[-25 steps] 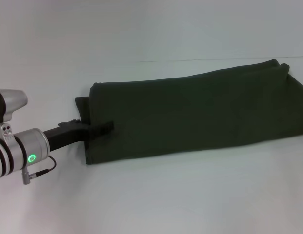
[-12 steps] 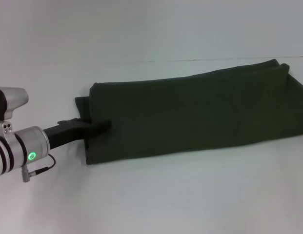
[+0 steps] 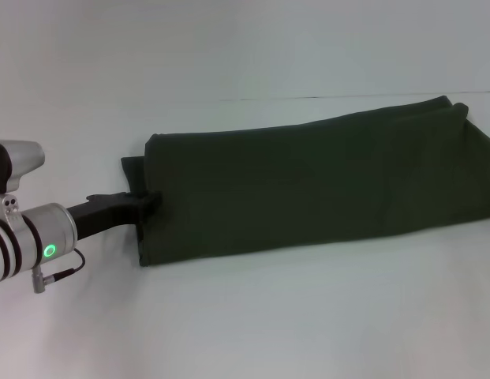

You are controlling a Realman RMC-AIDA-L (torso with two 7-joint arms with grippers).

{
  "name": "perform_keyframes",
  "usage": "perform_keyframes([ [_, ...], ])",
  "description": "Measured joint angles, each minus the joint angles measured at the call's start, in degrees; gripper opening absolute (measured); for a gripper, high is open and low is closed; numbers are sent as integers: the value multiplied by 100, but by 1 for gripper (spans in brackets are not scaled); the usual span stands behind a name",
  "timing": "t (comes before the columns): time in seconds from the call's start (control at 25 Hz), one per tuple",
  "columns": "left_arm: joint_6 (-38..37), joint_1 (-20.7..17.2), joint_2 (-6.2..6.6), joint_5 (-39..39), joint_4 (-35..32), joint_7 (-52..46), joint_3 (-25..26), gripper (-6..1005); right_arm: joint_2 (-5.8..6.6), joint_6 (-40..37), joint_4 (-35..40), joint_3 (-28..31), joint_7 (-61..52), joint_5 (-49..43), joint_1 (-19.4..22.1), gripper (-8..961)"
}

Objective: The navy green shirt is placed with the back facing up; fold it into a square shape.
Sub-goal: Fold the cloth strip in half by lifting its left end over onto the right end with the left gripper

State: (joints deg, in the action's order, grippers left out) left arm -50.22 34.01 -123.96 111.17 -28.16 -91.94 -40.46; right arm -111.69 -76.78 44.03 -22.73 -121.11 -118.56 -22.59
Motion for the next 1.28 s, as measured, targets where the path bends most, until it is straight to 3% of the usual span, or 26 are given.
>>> perform_keyframes([
  [0.16,6,7,-1,1,2,-8,0,324,0,9,0,6,0,0,-9,687],
  [0.24,10,25,1,1,6,-9,-4,95,1,60,0,-7,-1,1,-10,687],
  [0.64,11,59,4,6,2,-69,-8,17,22,392,-16,-87,-45,-262,-187,687],
  [0.96,5,50,8,10,-20,-141,-6,0,51,1063,-6,-91,-507,-1076,-582,686],
  [1.28,4,51,21,10,-34,-200,-6,1,-35,1796,-288,-168,-658,-1740,-939,687],
])
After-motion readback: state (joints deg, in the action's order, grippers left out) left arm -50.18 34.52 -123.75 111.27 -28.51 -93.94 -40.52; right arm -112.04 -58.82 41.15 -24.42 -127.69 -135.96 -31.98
